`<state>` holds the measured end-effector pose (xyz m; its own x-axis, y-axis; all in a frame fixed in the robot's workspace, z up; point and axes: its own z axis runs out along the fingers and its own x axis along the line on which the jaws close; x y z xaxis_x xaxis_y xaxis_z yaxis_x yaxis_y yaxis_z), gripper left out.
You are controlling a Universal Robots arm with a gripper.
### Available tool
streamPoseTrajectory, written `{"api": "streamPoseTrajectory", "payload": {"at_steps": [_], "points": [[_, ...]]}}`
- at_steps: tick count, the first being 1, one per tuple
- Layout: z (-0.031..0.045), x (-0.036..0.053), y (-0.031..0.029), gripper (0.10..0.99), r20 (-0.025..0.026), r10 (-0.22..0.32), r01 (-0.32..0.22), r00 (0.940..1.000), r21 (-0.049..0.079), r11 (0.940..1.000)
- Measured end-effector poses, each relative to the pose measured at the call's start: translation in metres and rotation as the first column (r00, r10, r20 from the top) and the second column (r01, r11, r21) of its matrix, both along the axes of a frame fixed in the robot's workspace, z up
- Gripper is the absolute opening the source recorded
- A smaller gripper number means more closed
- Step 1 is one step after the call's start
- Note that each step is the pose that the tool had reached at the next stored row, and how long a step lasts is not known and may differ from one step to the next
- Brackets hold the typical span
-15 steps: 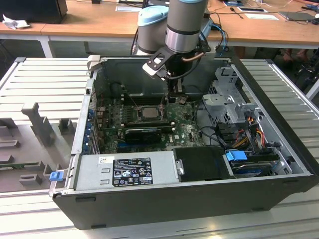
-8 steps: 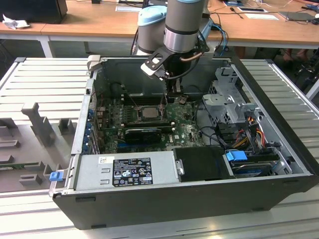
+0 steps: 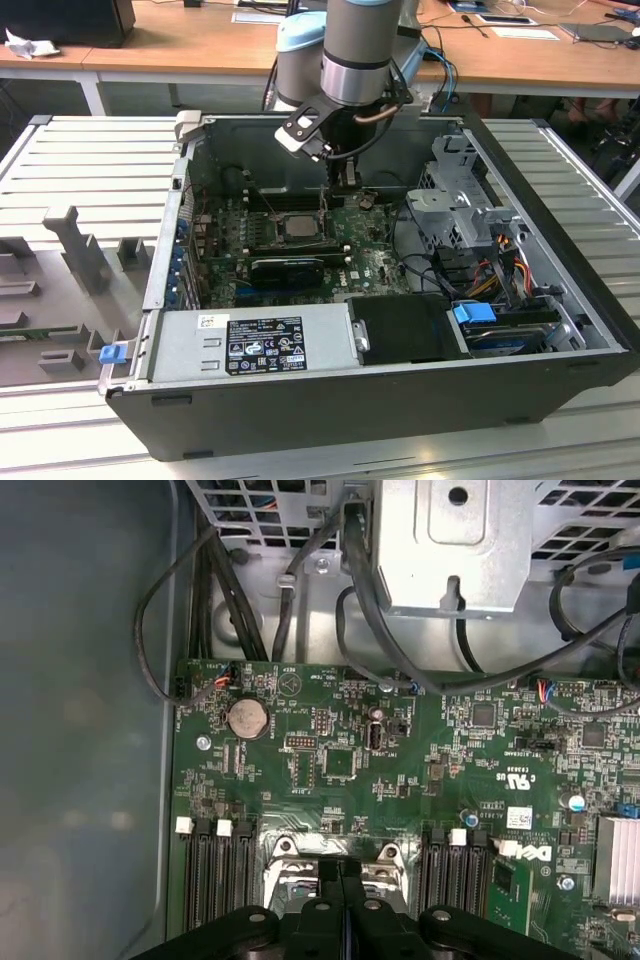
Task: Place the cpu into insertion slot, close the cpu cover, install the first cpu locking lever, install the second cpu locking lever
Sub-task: 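Close the cpu cover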
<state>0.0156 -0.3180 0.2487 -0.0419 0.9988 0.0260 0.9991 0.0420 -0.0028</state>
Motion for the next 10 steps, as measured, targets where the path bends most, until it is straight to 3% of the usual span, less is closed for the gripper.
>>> {"api": "streamPoseTrajectory", "payload": {"at_steps": [4,10], "points": [[-0.0016,-0.0079,0.0,0.106,0.002,0.0,0.0,1.0,0.0,1.0],[-0.0142,-0.012,0.0,0.106,0.0022,0.001,-0.001,1.0,0.0,1.0]]}}
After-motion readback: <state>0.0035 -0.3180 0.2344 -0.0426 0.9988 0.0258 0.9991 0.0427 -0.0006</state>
